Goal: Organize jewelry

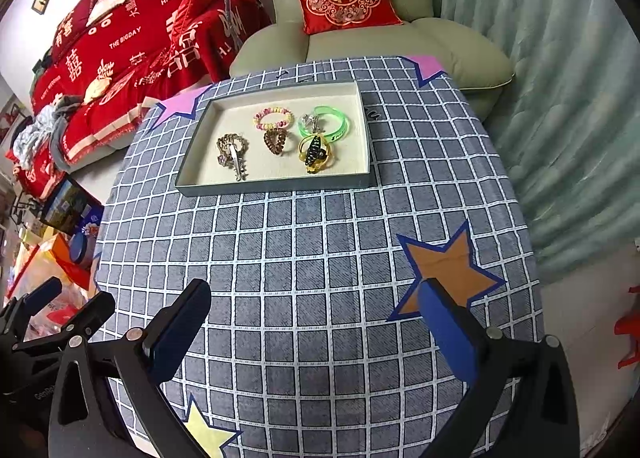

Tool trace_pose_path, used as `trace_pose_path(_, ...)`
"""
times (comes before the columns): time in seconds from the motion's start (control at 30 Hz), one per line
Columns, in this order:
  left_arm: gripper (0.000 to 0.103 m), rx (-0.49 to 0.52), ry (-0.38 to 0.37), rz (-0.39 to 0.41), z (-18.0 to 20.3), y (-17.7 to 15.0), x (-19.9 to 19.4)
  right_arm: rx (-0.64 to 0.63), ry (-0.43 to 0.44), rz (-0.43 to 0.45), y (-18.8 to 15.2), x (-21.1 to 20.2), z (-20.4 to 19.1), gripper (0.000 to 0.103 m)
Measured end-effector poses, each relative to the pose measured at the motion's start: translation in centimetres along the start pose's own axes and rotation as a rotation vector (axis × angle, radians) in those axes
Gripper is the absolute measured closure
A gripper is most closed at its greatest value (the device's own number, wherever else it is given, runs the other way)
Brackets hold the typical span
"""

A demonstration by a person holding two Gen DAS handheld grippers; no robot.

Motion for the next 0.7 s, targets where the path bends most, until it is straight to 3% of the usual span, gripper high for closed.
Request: trace_pose_path(0.7, 0.0, 0.02, 0.013, 0.04, 0.4, -0.4, -2.3, -0.007, -0.022, 0.042, -0.9, -2.5, 0.1, 0.0)
Point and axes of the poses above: each gripper's, at about its wrist camera, not at the fingertips, and x roughly the way its jaws point, z to its right, y to its top, the point moved 4 cm from there along x, roughly the way its jaws point, and after that the axes turned 12 degrees about -y, right-handed, at the moved point
